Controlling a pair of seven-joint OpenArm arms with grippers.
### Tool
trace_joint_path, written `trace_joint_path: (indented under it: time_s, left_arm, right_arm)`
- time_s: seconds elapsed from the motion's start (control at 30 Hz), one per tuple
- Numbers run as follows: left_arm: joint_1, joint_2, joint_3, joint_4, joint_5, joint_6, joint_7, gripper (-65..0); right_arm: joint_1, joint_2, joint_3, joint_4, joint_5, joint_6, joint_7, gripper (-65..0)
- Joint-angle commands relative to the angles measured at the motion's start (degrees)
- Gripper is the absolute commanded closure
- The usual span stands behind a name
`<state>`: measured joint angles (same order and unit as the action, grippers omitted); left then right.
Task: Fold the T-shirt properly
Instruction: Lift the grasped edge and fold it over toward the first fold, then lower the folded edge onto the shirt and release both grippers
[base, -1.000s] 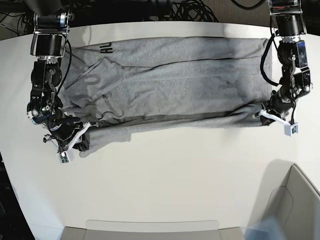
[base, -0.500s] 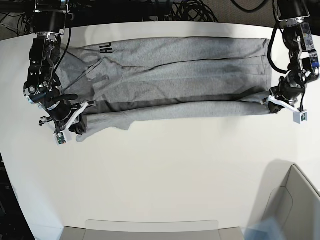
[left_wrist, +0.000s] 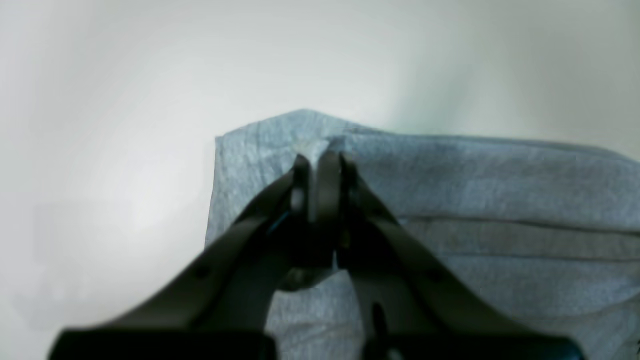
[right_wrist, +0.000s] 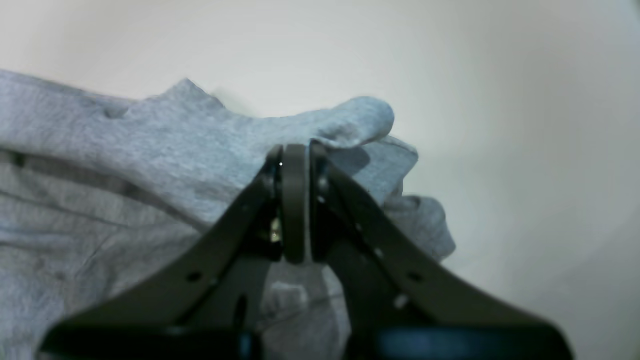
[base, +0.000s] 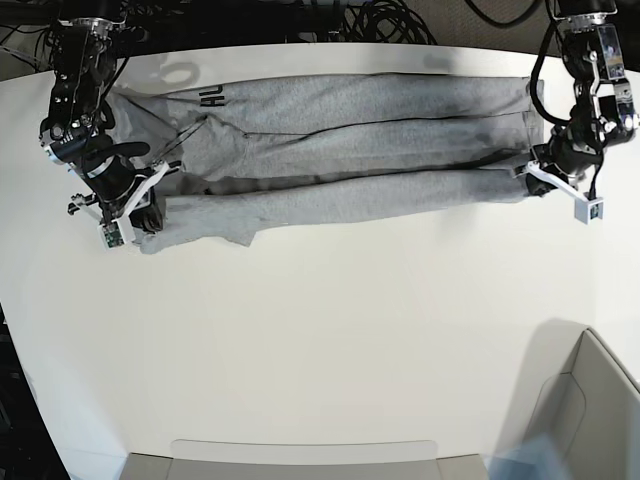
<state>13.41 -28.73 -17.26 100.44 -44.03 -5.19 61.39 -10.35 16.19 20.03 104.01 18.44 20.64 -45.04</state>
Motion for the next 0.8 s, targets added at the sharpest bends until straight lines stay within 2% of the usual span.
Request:
trace_joint_path:
  time_s: [0.0, 0.53, 0.67, 0.77]
  left_arm:
    - [0.0, -1.1, -0.6, 1.8, -0.3, 0.0, -1.1, 0.0]
    - [6.3, -1.2, -1.7, 5.3, -0.3, 0.0, -0.5, 0.0]
    - [8.0, -1.2, -5.2, 6.9, -0.3, 0.0, -0.4, 0.0]
    - [8.0, -1.3, -5.6, 6.8, -0.2, 0.0, 2.0, 0.0]
  right_arm:
    - [0.2, 0.8, 1.1, 1.4, 0.6, 0.1, 1.3, 0.0]
    - [-6.0, 0.9, 3.0, 5.8, 1.0, 0.1, 1.3, 0.0]
    - [-7.5, 0.9, 6.1, 5.8, 6.3, 0.1, 1.2, 0.0]
    - [-8.6, 1.9, 6.8, 6.1, 8.8, 0.1, 0.0, 0.0]
